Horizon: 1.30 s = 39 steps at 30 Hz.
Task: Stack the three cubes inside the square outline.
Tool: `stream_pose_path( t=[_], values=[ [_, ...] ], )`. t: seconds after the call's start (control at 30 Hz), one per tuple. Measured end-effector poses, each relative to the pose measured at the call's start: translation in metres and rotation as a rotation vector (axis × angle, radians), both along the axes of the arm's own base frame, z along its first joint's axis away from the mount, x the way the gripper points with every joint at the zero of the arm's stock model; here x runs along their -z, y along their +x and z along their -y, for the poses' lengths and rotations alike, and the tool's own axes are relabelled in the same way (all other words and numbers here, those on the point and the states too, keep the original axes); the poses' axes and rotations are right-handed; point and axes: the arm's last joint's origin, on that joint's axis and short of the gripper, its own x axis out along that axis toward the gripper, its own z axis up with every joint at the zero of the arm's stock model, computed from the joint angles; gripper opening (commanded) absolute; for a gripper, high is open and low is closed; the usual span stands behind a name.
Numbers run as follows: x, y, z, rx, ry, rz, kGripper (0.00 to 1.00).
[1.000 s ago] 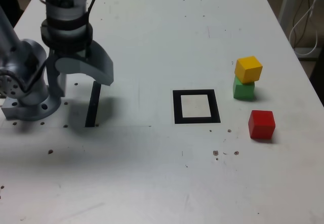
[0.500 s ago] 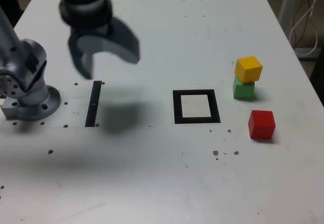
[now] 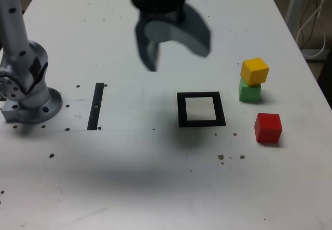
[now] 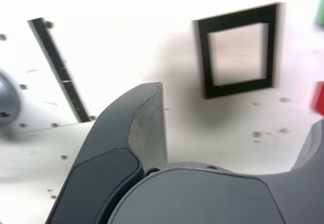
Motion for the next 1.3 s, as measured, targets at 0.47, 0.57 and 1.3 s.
stream_pose_path(
  t=[0.47,0.57,1.3],
  values=[
    [0.004,0.086,0.073,0.166,0.002,-0.003,0.99],
    [0.009,0.103,0.088,0.188,-0.008,0.008,0.98],
    [0.078,0.149,0.114,0.216,0.056,-0.118,0.91]
  ],
)
